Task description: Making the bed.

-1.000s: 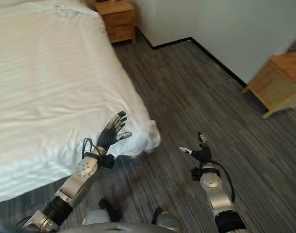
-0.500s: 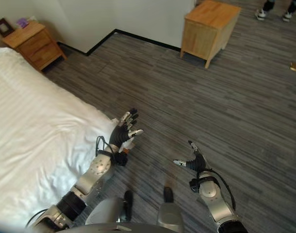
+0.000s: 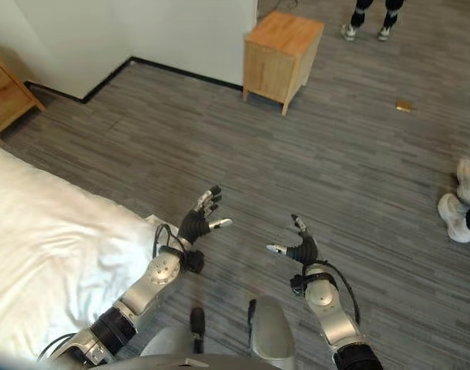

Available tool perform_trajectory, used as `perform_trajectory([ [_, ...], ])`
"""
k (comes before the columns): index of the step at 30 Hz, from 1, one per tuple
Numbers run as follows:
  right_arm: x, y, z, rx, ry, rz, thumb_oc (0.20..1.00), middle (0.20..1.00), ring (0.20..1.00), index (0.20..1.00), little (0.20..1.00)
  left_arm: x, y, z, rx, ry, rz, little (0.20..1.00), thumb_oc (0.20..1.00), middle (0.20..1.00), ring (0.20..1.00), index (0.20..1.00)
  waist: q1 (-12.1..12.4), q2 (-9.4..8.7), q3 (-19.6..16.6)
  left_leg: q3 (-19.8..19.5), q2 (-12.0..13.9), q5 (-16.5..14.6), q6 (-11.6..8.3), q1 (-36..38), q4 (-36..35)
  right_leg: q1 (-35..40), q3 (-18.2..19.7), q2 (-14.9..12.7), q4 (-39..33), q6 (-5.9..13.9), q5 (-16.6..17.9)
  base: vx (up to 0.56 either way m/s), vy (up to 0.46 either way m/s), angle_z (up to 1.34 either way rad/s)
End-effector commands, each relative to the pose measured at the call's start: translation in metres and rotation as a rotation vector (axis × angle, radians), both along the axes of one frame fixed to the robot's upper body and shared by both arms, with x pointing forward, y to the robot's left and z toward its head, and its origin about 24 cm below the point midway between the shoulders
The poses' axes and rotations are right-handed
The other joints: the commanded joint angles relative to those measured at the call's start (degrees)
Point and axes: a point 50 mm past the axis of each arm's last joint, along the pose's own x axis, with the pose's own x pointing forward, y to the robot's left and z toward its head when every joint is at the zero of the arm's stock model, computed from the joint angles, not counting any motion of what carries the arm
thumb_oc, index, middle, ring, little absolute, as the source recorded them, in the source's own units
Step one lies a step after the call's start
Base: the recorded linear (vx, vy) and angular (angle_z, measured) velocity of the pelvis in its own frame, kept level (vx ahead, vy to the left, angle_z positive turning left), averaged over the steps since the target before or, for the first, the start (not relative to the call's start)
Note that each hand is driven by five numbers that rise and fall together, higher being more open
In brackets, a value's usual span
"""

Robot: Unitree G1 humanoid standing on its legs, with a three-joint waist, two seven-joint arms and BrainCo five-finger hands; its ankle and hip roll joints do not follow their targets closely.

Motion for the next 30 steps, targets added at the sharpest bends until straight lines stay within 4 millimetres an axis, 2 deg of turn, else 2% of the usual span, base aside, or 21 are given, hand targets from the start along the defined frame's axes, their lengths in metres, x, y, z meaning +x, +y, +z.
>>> perform_trajectory([
  [1,0.012,-0.008,0.02,-0.022,-0.091,0.002,1.0,1.0,1.0,1.0,1.0,0.003,-0.002,0.004,0.01,-0.059,-0.016,1.0,1.0,1.0,1.0,1.0,-1.39,-2.08,-2.07,0.65,-5.76,-4.22,-0.9,9.49,-5.79,0.97,-1.44,0.24,-16.39,1.12,10.47,0.56,-0.215,0.54],
  [4,0.008,-0.009,0.016,-0.043,-0.066,0.024,1.0,1.0,1.0,1.0,1.0,0.004,0.002,0.001,0.004,-0.045,-0.005,1.0,1.0,1.0,1.0,1.0,-1.69,-2.22,-2.82,-0.74,-5.89,-7.88,-1.01,14.06,-5.79,1.86,-1.7,0.35,-18.02,0.9,12.23,0.5,-0.177,0.45],
  [5,0.003,-0.013,0.013,-0.046,-0.044,0.029,1.0,1.0,1.0,1.0,1.0,0.0,-0.003,0.003,-0.005,-0.056,-0.052,1.0,1.0,1.0,1.0,1.0,-2.33,-2.3,-3.4,-1.73,-6.38,-7.17,-2.08,13.97,-0.17,3.08,-0.62,0.27,-17.1,-0.25,12.77,0.43,-0.182,0.25],
  [7,0.004,-0.015,0.014,-0.046,-0.05,0.027,1.0,1.0,1.0,1.0,1.0,-0.002,-0.004,0.004,-0.022,-0.056,-0.066,1.0,1.0,1.0,1.0,1.0,-2.34,-1.96,-3.33,-0.8,-6.57,-5.69,-3.23,12.75,4.68,4.53,-1.43,0.14,-17.09,-0.57,12.53,0.25,-0.121,0.29],
  [9,0.009,-0.018,0.022,-0.035,-0.079,0.028,1.0,1.0,1.0,1.0,1.0,-0.001,-0.008,0.006,-0.038,-0.052,-0.094,1.0,1.0,1.0,1.0,1.0,-1.87,-1.82,-1.64,2.62,-5.22,1.65,-7.67,5.09,23.75,8.79,-1.71,0.14,-17.48,-2.58,10.99,0.22,-0.188,0.32],
  [10,0.011,-0.019,0.028,-0.029,-0.103,0.036,1.0,1.0,1.0,1.0,1.0,0.0,-0.01,0.01,-0.037,-0.066,-0.105,1.0,1.0,1.0,1.0,1.0,-1.21,-2.49,-0.37,4.58,-4.55,4.63,-8.55,0.34,33.71,10.86,-1.94,-0.34,-18.06,-4.13,9.95,0.17,-0.249,0.04],
  [11,0.011,-0.021,0.033,-0.019,-0.125,0.031,1.0,1.0,1.0,1.0,1.0,0.001,-0.012,0.015,-0.035,-0.086,-0.116,1.0,1.0,1.0,1.0,1.0,-0.32,-3.46,1.05,6.6,-4.58,5.12,-9.04,-4.71,43.42,12.97,-2.11,-1.06,-18.78,-5.1,9.34,0.28,-0.321,-0.02],
  [12,0.01,-0.023,0.032,-0.026,-0.115,0.031,1.0,1.0,1.0,1.0,1.0,0.001,-0.011,0.02,-0.032,-0.117,-0.114,1.0,1.0,1.0,1.0,1.0,0.77,-5.12,2.1,11.96,-3.1,4.21,-8.5,-11.2,47.17,16.29,-2.36,-2.34,-20.71,-5.67,8.0,0.33,-0.241,-0.07],
  [13,0.009,-0.024,0.029,-0.038,-0.096,0.034,1.0,1.0,1.0,1.0,1.0,0.002,-0.009,0.021,-0.027,-0.125,-0.096,1.0,1.0,1.0,1.0,1.0,1.26,-5.18,2.24,15.28,0.12,4.0,-8.39,-12.94,45.64,17.68,-3.37,-3.07,-21.39,-5.49,7.26,0.31,-0.153,-0.03],
  [14,0.009,-0.024,0.029,-0.039,-0.095,0.034,1.0,1.0,1.0,1.0,1.0,0.002,-0.009,0.021,-0.027,-0.125,-0.096,1.0,1.0,1.0,1.0,1.0,1.37,-5.0,2.32,15.34,0.37,3.65,-8.41,-12.84,45.91,17.87,-3.29,-2.87,-21.54,-5.48,7.23,0.25,0.015,0.15],
  [16,0.008,-0.024,0.021,-0.034,-0.056,0.032,1.0,1.0,1.0,1.0,1.0,0.004,-0.01,0.023,-0.014,-0.141,-0.1,1.0,1.0,1.0,1.0,1.0,1.87,-3.61,1.5,20.96,5.78,4.14,-7.21,-11.49,31.26,20.33,-5.27,-3.1,-22.1,-4.62,5.08,0.36,0.1,0.26],
  [18,0.007,-0.022,0.016,-0.029,-0.036,0.03,1.0,1.0,1.0,1.0,1.0,0.006,-0.008,0.024,-0.004,-0.15,-0.091,1.0,1.0,1.0,1.0,1.0,2.61,-2.65,0.6,24.78,6.47,4.21,-6.41,-11.35,18.79,22.8,-6.63,-2.53,-22.73,-3.69,3.63,0.46,0.105,0.37],
  [19,0.006,-0.02,0.012,-0.026,-0.022,0.032,1.0,1.0,1.0,1.0,1.0,0.006,-0.007,0.024,0.0,-0.15,-0.091,1.0,1.0,1.0,1.0,1.0,3.05,-1.85,-0.08,26.54,6.36,6.02,-6.52,-11.07,12.17,24.11,-7.47,-2.2,-23.0,-2.94,2.68,0.33,0.068,0.63],
  [20,0.006,-0.02,0.012,-0.026,-0.022,0.032,1.0,1.0,1.0,1.0,1.0,0.006,-0.007,0.024,0.0,-0.149,-0.09,1.0,1.0,1.0,1.0,1.0,2.92,-2.2,-0.06,26.69,5.59,6.86,-6.5,-10.14,10.47,24.35,-7.63,-2.63,-23.0,-2.83,2.56,0.66,0.133,0.71],
  [21,0.008,-0.016,0.007,-0.024,-0.003,0.03,1.0,1.0,1.0,1.0,1.0,0.004,-0.004,0.023,-0.021,-0.142,-0.078,1.0,1.0,1.0,1.0,1.0,4.77,-0.46,-1.33,29.72,6.78,11.18,-6.89,-11.37,0.36,28.32,-10.92,-2.58,-23.13,-1.22,0.55,0.65,0.128,0.94],
  [24,0.006,-0.01,-0.001,-0.025,0.029,0.04,1.0,1.0,1.0,1.0,1.0,0.0,-0.002,0.019,-0.037,-0.107,-0.07,1.0,1.0,1.0,1.0,1.0,6.38,0.29,-3.57,27.4,2.94,11.97,-4.39,-8.66,-3.79,29.95,-12.52,-3.99,-17.87,0.47,-1.17,0.61,0.195,0.81],
  [26,0.005,-0.005,-0.004,-0.025,0.036,0.045,1.0,1.0,1.0,1.0,1.0,-0.002,-0.001,0.019,-0.033,-0.104,-0.081,1.0,1.0,1.0,1.0,1.0,8.09,-0.75,-4.58,25.96,-0.79,9.68,-1.56,-6.53,-4.16,27.83,-13.17,-7.56,-6.56,3.04,2.58,0.35,0.156,0.18],
  [27,0.005,-0.005,-0.004,-0.025,0.036,0.045,1.0,1.0,1.0,1.0,1.0,-0.002,-0.001,0.019,-0.033,-0.104,-0.081,1.0,1.0,1.0,1.0,1.0,8.15,-0.74,-4.66,26.01,-0.76,9.69,-1.55,-6.61,-4.16,27.69,-13.1,-7.55,-6.53,3.04,2.58,0.36,0.206,0.43],
  [28,0.01,0.0,-0.002,-0.039,0.027,0.067,1.0,1.0,1.0,1.0,1.0,0.0,-0.004,0.025,-0.03,-0.125,-0.099,1.0,1.0,1.0,1.0,1.0,8.03,-0.96,-3.89,23.5,-3.54,7.08,0.93,-3.3,-4.67,22.51,-11.66,-10.86,7.69,5.17,10.2,0.35,0.171,0.58],
  [29,0.013,0.006,0.002,-0.035,0.006,0.088,1.0,1.0,1.0,1.0,1.0,0.001,-0.005,0.027,-0.023,-0.135,-0.106,1.0,1.0,1.0,1.0,1.0,7.59,-0.82,-3.19,22.04,-4.24,6.07,1.98,-1.78,-4.86,19.86,-9.6,-10.73,13.64,4.94,13.67,0.47,0.185,0.88],
  [30,0.015,0.006,0.007,-0.04,-0.018,0.093,1.0,1.0,1.0,1.0,1.0,0.002,-0.004,0.029,-0.015,-0.146,-0.104,1.0,1.0,1.0,1.0,1.0,7.02,-0.31,-2.91,20.32,-4.58,5.02,2.61,-0.47,-5.09,17.36,-7.62,-9.77,17.82,4.73,14.0,0.44,0.045,1.34],
])
